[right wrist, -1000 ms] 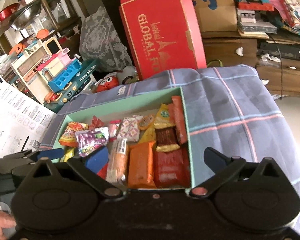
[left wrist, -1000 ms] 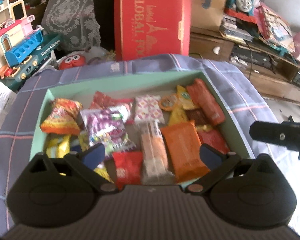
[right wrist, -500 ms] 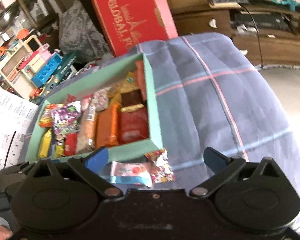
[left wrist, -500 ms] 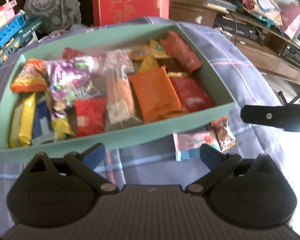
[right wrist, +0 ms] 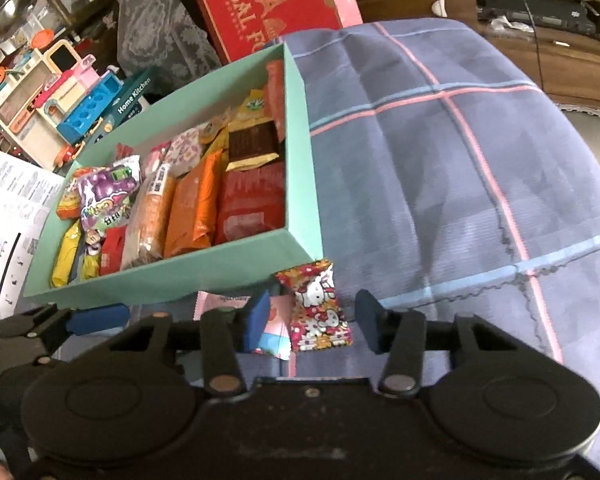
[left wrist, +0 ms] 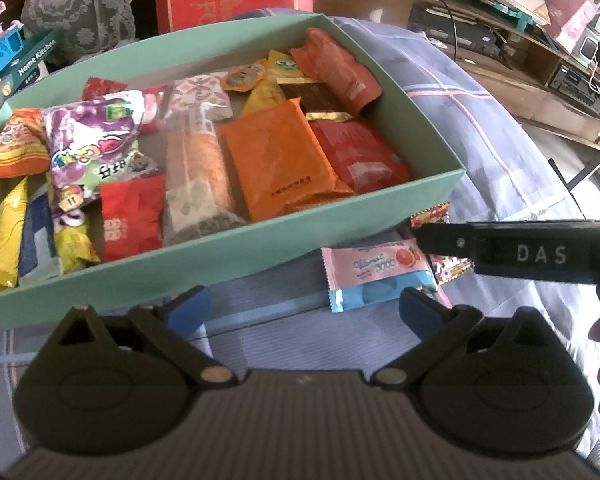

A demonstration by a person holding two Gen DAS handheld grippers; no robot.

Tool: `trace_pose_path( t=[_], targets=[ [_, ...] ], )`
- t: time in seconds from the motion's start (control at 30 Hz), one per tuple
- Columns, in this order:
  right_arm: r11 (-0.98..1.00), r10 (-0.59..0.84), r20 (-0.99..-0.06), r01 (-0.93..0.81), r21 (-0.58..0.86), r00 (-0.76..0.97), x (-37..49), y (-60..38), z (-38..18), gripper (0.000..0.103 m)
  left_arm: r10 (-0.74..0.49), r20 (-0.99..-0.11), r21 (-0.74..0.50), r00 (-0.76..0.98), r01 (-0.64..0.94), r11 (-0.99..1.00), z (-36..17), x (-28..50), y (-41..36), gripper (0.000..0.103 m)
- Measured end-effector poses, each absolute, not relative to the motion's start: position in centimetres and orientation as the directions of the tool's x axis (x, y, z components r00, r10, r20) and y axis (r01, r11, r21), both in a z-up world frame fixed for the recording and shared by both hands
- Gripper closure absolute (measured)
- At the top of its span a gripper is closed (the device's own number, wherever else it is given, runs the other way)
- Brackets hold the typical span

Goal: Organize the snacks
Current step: 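Grasp pink Vitamin C candy with left tool while right tool grasps floral-print candy, then carry both candies into the green box and open both tools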

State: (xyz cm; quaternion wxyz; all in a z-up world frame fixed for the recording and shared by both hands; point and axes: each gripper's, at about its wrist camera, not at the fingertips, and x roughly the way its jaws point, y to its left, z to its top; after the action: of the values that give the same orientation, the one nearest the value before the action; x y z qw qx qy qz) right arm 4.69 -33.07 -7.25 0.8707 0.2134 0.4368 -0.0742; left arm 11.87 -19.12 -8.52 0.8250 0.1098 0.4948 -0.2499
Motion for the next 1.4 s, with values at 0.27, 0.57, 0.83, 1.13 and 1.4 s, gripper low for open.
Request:
trace_pose_path(
  t=[0.27, 0.57, 0.83, 1.13, 1.4],
  targets=[
    [0.926, 0.018, -0.799, 0.292, 0.241, 0.602, 4.4, -33.1, -7.3, 0.083, -0.307, -0.879, -0.071, 0.366, 0.535, 0.842, -9.1, 12.0, -20.2, 0.0],
    [0.872, -0.006, -0.79, 0.39, 0.296, 0.613, 1.3, -36.4, -7.5, 0.083, -0.309, -0.884, -0.075, 0.351, 0.545, 0.835, -9.4, 12.0, -23.0, 0.0],
    [0.857, 0.002, -0.775, 0.398, 0.327, 0.633, 0.1, -37.1, -8.0, 0.083, -0.305, -0.864, -0.022, 0.401, 0.575, 0.818, -9.6, 10.1, -24.6, 0.033],
    [0.851, 0.002, -0.762, 0.399, 0.341, 0.648, -0.3, -37.0, -8.1, 0.083, -0.318, -0.863, -0.036, 0.393, 0.579, 0.815, -9.1, 8.7, -22.7, 0.042],
    [0.861, 0.023, -0.774, 0.381, 0.337, 0.633, -0.3, -35.9, -7.7, 0.083, -0.322, -0.872, -0.067, 0.37, 0.559, 0.826, -8.6, 8.2, -20.1, 0.041]
  ],
)
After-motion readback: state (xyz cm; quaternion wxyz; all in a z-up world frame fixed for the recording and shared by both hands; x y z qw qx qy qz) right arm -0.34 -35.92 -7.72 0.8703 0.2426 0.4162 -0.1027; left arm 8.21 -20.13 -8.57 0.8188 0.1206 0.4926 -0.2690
